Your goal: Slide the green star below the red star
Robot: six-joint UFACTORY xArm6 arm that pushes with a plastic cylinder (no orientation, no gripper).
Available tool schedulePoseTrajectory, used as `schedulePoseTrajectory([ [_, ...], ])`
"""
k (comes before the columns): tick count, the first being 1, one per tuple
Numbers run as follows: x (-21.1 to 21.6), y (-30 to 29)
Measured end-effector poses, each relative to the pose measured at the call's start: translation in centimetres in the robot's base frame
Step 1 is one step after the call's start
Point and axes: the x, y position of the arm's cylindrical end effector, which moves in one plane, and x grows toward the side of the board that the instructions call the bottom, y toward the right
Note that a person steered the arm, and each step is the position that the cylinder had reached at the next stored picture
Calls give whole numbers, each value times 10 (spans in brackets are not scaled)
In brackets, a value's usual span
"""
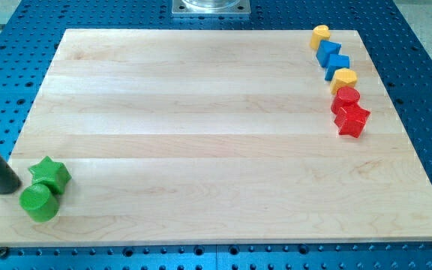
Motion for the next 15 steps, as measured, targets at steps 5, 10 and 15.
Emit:
schedulePoseTrajectory([
  [5, -8, 65],
  [10, -21, 110],
  [15, 1, 349],
])
